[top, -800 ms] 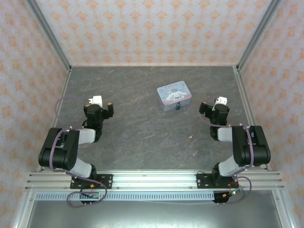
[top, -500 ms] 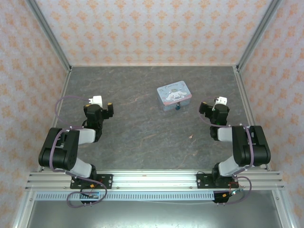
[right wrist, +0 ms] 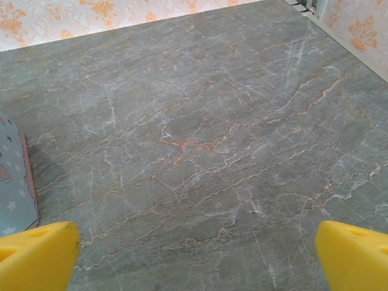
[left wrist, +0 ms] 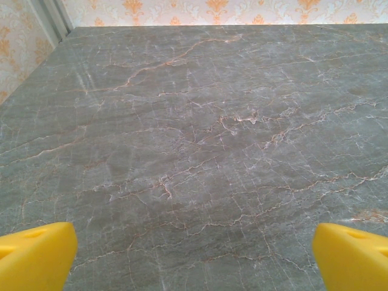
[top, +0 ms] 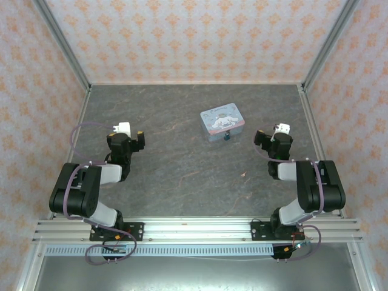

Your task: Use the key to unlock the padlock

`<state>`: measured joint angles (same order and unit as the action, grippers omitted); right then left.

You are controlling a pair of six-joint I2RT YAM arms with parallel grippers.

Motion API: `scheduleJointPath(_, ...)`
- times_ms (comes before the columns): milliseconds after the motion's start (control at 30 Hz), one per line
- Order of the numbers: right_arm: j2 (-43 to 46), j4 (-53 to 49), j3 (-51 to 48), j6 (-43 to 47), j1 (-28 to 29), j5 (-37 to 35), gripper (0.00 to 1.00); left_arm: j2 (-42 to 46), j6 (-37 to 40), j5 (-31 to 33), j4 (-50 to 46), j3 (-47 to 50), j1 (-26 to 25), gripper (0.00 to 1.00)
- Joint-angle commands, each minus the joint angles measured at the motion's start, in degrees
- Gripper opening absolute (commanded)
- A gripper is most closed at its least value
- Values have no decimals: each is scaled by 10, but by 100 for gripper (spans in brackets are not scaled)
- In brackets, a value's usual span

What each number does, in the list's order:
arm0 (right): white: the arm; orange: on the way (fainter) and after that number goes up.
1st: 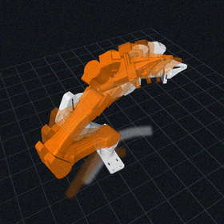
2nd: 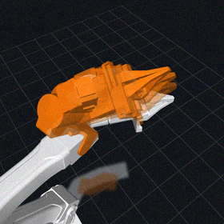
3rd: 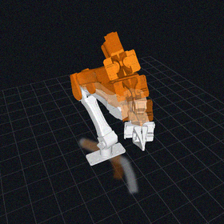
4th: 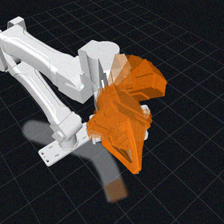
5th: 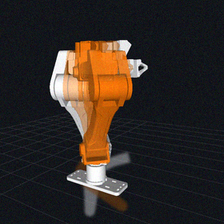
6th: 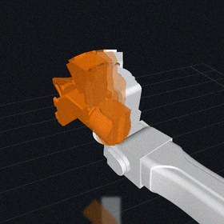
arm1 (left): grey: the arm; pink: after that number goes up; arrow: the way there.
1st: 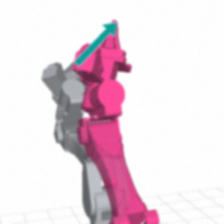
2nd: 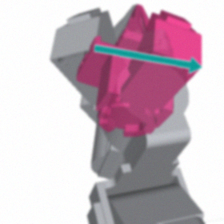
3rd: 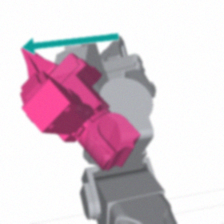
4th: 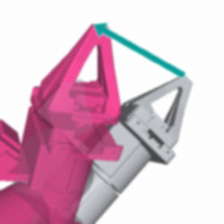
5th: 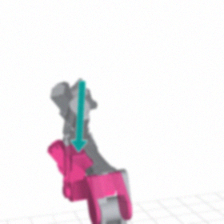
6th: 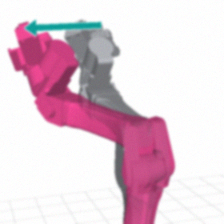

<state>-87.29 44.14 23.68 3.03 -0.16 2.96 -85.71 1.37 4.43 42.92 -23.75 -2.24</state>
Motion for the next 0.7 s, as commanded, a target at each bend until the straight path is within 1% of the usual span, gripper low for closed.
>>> scheduleJointPath(0,1,1,4,-7,2,-9,99,-1,-6,-4,-7,-9,-1,100)
scheduleJointPath(300,3,5,1,-7,2,-9,99,1,-4,-8,-8,-9,-1,100)
scheduleJointPath(367,12,-6,3,-6,2,-6,100,9,-4,-10,-26,-17,-1,100)
scheduleJointPath(433,41,-51,15,-8,2,-7,99,35,-4,-8,-55,-24,-1,100)
scheduleJointPath(567,120,-236,73,-22,2,-14,99,130,-7,16,-150,-39,-12,100)
scheduleJointPath(667,164,-361,114,-53,2,0,99,203,-45,11,-234,-65,-28,100)
